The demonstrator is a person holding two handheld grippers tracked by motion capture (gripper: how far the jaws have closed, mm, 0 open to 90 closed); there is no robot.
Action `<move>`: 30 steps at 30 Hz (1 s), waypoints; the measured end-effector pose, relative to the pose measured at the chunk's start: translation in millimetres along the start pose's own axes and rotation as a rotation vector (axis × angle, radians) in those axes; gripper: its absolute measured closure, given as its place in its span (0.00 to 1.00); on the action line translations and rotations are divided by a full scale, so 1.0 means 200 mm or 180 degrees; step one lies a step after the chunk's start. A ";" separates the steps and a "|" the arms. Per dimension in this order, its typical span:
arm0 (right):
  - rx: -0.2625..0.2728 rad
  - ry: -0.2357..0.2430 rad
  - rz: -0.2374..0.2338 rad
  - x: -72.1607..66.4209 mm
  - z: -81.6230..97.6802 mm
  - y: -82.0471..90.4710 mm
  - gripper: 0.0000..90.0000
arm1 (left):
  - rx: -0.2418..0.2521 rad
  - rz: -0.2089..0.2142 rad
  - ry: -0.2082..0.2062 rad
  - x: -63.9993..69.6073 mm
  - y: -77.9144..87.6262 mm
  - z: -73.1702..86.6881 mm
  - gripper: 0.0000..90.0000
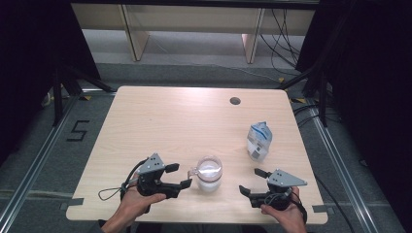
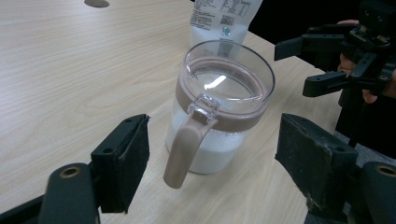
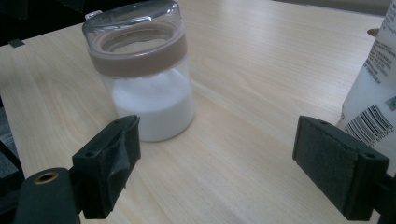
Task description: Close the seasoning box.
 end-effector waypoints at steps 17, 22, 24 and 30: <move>-0.0001 0.0059 -0.0137 -0.03 -0.01 -0.01 0.18 | -0.0122 -0.0041 -0.0004 -0.01 0.02 0.11 0.24; -0.0006 0.0038 -0.0065 -0.02 -0.01 -0.01 0.18 | -0.0166 -0.0098 -0.0001 -0.02 0.02 0.14 0.24; 0.0005 0.0116 -0.0033 -0.02 -0.01 -0.01 0.18 | -0.0187 -0.0127 0.0049 -0.01 0.02 0.15 0.24; -0.0070 -0.0059 -0.0024 -0.04 0.01 0.01 0.18 | -0.0197 -0.0079 0.0058 -0.01 0.03 0.17 0.23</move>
Point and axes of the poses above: each handheld gripper's, and its own axes: y roughly backward along the jaws, z roughly out of its underside, x roughly to its right, the point moved 3 cm from there along -y, roughly forward along the jaws, and after that the axes turned 2 degrees about -y, right-handed, at the moved point
